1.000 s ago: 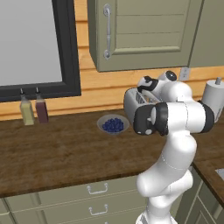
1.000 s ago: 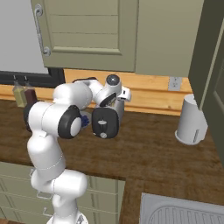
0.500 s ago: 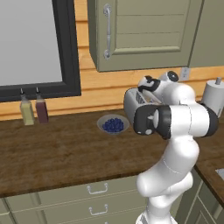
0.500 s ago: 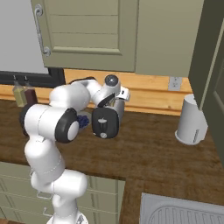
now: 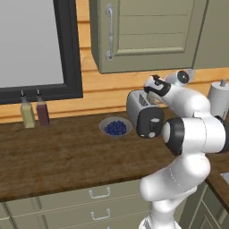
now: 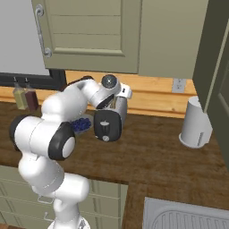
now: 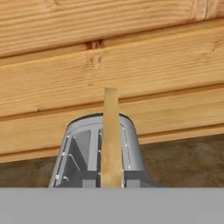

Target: Start the toaster. Once the lever pops up, take the bread to the plate on the dining counter.

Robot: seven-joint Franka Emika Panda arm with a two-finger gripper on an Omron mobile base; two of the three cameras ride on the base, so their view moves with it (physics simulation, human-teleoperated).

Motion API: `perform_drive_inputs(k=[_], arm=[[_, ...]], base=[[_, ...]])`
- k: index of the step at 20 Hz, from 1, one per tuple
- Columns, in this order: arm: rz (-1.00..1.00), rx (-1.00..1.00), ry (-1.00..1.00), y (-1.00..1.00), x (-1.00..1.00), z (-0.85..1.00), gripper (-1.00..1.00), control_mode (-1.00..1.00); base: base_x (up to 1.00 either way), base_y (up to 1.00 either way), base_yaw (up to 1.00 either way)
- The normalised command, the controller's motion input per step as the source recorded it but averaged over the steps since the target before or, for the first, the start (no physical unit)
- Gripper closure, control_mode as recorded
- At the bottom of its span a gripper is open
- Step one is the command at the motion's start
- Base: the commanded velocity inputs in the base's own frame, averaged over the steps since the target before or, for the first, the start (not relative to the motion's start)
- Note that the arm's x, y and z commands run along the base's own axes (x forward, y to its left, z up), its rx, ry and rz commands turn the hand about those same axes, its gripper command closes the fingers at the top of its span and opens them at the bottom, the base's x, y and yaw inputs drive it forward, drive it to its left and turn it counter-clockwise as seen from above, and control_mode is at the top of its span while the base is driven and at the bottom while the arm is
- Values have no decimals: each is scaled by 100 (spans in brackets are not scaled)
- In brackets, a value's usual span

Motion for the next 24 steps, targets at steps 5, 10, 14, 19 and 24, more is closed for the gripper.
perform_drive_inputs(k=[5,10,14,19,24], arm=[[-6,0,-4,0,-45,21,100,-100],[-7,0,-2,-5,-85,37,100,-100],[-6,2,-2,-6,-81,76,100,-100],[-5,6,4,-5,-68,68,100,-100],[-6,7,31,-3,-80,13,100,-100]], base=[[0,0,0],[0,0,0],[0,0,0],[0,0,0],[0,0,0]])
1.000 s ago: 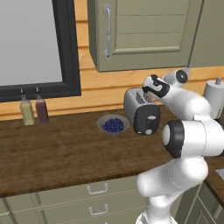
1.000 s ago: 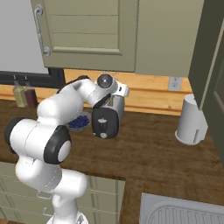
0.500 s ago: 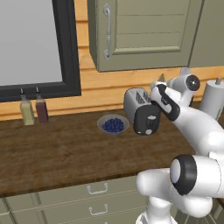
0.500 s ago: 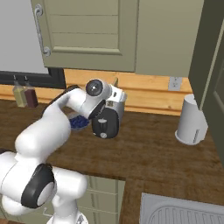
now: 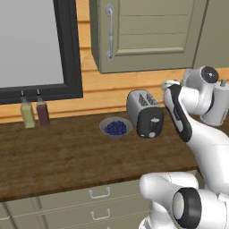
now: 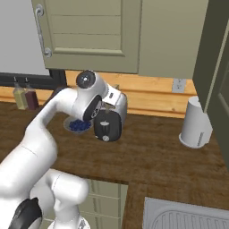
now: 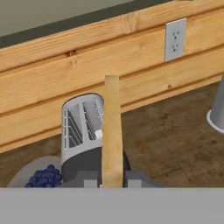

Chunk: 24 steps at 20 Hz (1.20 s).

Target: Start the toaster. Once the lever pops up, take the bread to the plate on the dining counter.

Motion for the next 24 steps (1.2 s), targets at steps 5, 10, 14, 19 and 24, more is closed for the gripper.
perform_drive_inputs(k=[5,10,14,19,24], arm=[[-4,1,23,0,-99,0,100,-100],[0,0,2,0,-100,0,100,-100],[0,0,-5,3,-100,1,100,-100],[0,0,-5,17,-97,11,100,-100],[0,0,10,15,-60,24,100,-100]], base=[[0,0,0],[0,0,0],[0,0,0],[0,0,0],[0,0,0]])
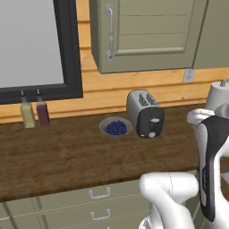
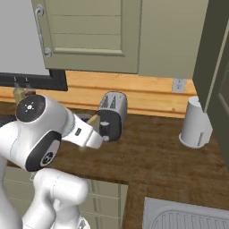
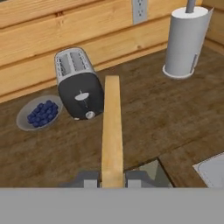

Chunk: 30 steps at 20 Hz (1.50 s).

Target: Start the toaster. Once the lever pops up, take the bread to the plate on the dining counter.

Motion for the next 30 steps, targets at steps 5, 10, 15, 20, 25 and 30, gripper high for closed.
perform_drive_inputs(k=[5,10,15,20,25,30], arm=[[1,0,12,18,-26,14,100,100],[0,0,0,0,0,0,100,100],[0,0,0,0,0,0,100,100],[0,0,0,0,0,0,100,100],[0,0,0,0,0,0,100,100],[0,0,0,0,0,0,100,100]], base=[[-6,12,1],[-34,97,26],[-24,100,61],[-30,100,76],[-31,100,79],[-12,100,79]])
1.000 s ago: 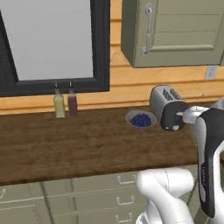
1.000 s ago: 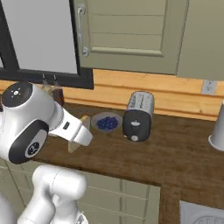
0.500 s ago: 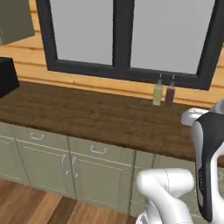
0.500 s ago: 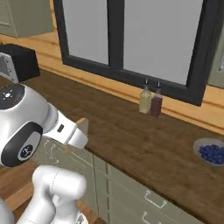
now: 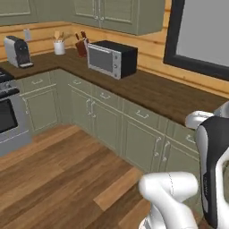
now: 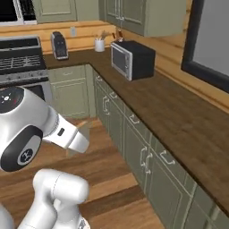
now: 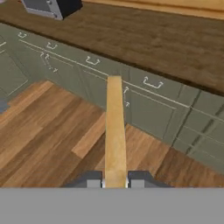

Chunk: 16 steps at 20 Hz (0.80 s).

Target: Start the toaster. Once the lever pops up, take the bread to the plate on the dining counter.

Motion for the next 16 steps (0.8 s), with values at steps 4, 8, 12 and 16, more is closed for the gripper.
perform_drive_inputs(k=[4,8,12,16], arm=[[0,0,0,0,0,0,100,100],[0,0,0,0,0,0,100,100],[0,0,0,0,0,0,100,100],[0,0,0,0,0,0,100,100]], base=[[0,97,77],[26,77,74],[75,46,65],[97,30,61]])
